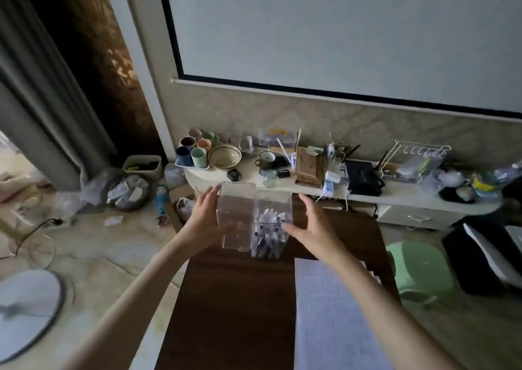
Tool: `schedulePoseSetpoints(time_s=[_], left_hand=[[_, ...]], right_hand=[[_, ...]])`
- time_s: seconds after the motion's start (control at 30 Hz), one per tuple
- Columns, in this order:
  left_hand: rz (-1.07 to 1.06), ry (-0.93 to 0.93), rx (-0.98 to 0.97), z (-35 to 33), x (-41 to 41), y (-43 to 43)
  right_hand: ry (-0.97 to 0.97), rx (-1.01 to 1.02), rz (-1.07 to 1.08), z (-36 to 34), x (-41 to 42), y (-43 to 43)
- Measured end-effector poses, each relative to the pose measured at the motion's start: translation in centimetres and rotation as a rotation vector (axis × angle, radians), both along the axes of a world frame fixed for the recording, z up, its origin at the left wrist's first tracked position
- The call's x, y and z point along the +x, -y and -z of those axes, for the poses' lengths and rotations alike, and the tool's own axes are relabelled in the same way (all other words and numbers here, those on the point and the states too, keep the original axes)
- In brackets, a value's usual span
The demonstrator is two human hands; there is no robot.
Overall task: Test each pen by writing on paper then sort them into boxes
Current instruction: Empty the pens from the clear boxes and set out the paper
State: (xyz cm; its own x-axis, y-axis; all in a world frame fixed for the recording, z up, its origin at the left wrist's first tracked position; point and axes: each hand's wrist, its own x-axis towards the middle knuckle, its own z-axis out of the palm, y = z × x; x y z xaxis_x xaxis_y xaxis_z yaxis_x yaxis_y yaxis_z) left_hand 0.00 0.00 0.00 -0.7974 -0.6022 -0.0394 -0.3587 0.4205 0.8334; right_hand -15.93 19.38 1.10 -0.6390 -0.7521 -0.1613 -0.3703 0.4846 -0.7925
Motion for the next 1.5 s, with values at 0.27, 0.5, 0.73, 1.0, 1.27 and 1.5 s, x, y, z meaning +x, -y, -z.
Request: schedulePoseSetpoints(time_s=[0.27,0.5,0.73,1.0,1.27,1.5], left_hand=[[0.067,0.079,-0.331,7.1,-2.2,1.4],[0.034,0.002,-0.374,8.4,-2.7,0.6],[-0.167,-0.097,-0.359,7.3,0.0,-2.9],[0.368,0.034,-0.253,9.6,1.2,-8.2],[0.454,0.080,-0.327,9.7,-0.6,-11.4],[0.371,0.073,-0.570,8.7,-1.6,-14.8]], right_hand=[[-0.082,-0.016,-0.009,7.7,-0.5,4.5],[-0.194,-0.096,0.008,9.1,-0.8,3.8],[-0.269,-0.138,-0.130,9.2,1.3,-0.9],[-0.306,-0.013,-0.250,7.8,2.9,-8.2],[0.324,-0.055,0.084,7.2,6.3,-15.0],[0.126,-0.043,0.220,5.8,8.0,-15.6]])
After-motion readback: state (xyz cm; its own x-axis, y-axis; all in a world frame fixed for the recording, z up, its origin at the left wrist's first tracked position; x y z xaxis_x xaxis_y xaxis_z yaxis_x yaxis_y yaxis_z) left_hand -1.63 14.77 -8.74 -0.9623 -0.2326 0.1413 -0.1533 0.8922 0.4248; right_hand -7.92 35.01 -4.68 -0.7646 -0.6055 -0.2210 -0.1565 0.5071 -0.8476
